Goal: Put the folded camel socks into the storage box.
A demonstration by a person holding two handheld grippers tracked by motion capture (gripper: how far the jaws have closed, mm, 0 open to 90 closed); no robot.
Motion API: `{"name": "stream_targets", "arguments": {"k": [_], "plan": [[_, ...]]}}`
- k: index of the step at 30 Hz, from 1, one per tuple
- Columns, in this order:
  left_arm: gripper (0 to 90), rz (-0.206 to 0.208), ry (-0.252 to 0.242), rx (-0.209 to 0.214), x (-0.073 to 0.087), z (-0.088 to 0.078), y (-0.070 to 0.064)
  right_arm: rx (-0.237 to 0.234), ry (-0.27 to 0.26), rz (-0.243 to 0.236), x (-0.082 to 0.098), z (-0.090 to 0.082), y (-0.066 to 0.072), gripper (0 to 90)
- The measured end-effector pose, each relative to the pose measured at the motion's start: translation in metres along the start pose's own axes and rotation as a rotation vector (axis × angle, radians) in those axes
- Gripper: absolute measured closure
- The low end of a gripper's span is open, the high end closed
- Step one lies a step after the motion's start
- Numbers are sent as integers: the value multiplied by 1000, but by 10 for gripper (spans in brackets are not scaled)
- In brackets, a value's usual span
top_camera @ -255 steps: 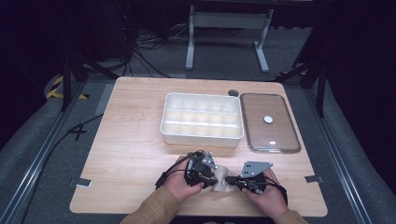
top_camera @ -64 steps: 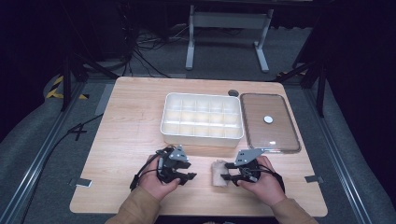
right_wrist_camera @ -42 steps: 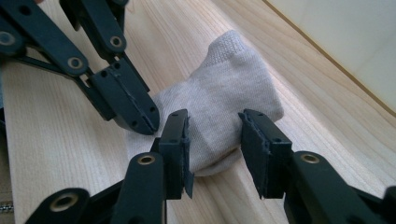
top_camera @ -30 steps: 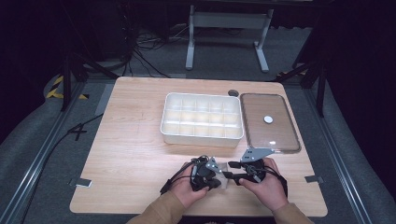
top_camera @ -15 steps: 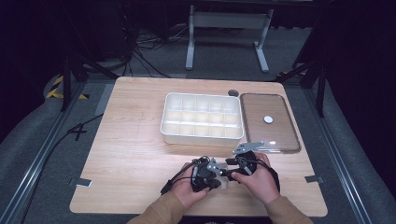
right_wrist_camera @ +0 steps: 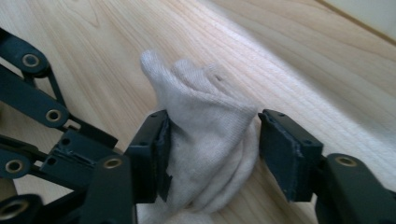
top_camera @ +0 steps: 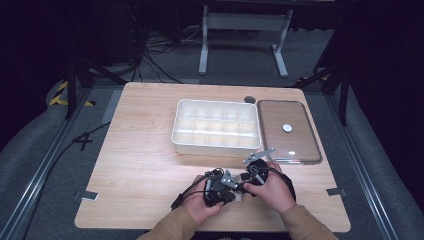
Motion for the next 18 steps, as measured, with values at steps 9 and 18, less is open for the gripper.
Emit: {"name": "stream_targets", "arguments": {"k": [9, 18], "plan": [[794, -16, -9, -9, 5, -5, 0, -69, 19, 33, -2, 4, 1, 635], [688, -16, -25, -13, 14, -20, 5, -62, 24, 26, -3, 2, 4, 720]]}}
Point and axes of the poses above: each handheld gripper's, and its own axes: z roughly forward along the jaws, x roughly out of its underside, y roughly to its left, the point moved 3 cm from there along z, roughly forward along the jaws, and after that the axes turned 6 degrees about -x, right-handed, at the moved point
